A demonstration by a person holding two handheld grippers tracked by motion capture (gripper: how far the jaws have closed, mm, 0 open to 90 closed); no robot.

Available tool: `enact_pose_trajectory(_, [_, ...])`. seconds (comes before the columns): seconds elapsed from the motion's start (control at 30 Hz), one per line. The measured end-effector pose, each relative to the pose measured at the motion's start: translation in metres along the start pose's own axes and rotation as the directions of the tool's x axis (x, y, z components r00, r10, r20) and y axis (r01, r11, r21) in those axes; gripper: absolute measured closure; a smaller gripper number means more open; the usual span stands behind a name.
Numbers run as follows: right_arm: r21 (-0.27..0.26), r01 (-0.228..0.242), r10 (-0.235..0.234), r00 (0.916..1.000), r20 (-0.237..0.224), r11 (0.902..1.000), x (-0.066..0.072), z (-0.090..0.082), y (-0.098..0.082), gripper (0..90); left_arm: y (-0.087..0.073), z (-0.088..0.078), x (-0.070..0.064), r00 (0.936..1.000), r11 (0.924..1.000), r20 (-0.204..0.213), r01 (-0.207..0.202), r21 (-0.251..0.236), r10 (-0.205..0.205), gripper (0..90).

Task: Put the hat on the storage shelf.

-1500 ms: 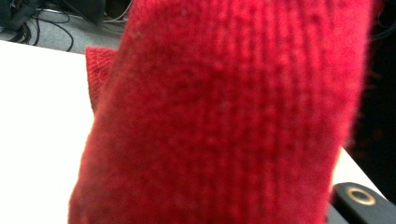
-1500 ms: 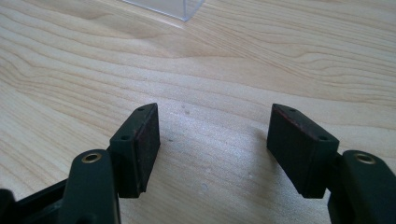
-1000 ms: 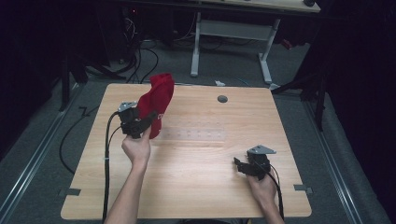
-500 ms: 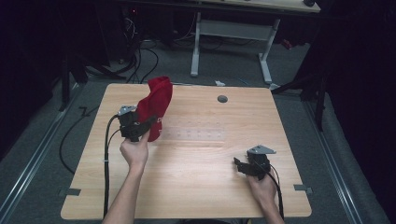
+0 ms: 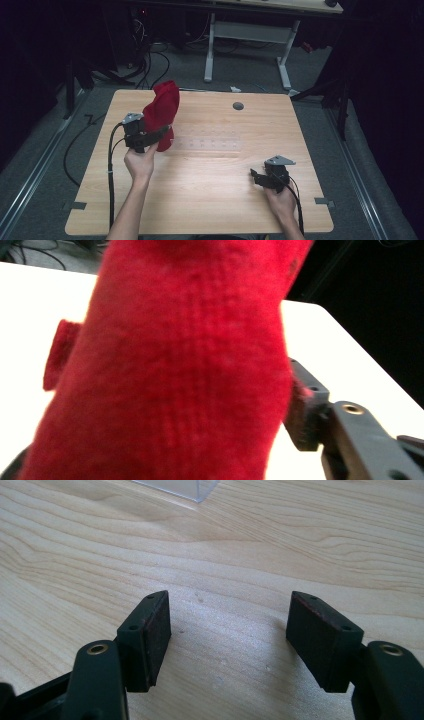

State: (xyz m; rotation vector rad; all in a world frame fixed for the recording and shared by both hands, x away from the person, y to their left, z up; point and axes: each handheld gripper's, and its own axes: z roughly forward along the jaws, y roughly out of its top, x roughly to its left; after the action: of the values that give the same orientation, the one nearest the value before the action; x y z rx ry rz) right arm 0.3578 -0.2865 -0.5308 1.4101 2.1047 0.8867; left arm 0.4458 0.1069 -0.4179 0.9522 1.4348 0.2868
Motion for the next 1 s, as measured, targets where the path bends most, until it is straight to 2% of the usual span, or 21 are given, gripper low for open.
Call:
enact_pose_trajectory(0.2, [0.0,0.0,0.0,1.0,0.0,1.0,0.0,0.0,0.0,34.6,-0.001,-0.004,0.003,0.999,0.9988,-0.008,-0.043,0.021,0.043,41.9])
enact_pose_trajectory(0.37, [0.0,0.001,-0.001,1.0,0.0,1.0,0.0,0.0,0.0,34.6,0.001,-0.013,0.006,0.9973,0.9973,-0.003,-0.073,0.008,0.073,39.2])
enact_pose_trajectory(0.73, [0.0,0.0,0.0,1.0,0.0,1.0,0.0,0.0,0.0,34.5,-0.003,-0.04,0.012,0.9907,0.9909,0.019,-0.135,-0.002,0.135,36.5])
enact_pose_trajectory(1.0, [0.0,0.0,0.0,1.0,0.0,1.0,0.0,0.0,0.0,34.5,-0.007,-0.055,0.018,0.9872,0.9877,0.03,-0.157,-0.006,0.157,35.8])
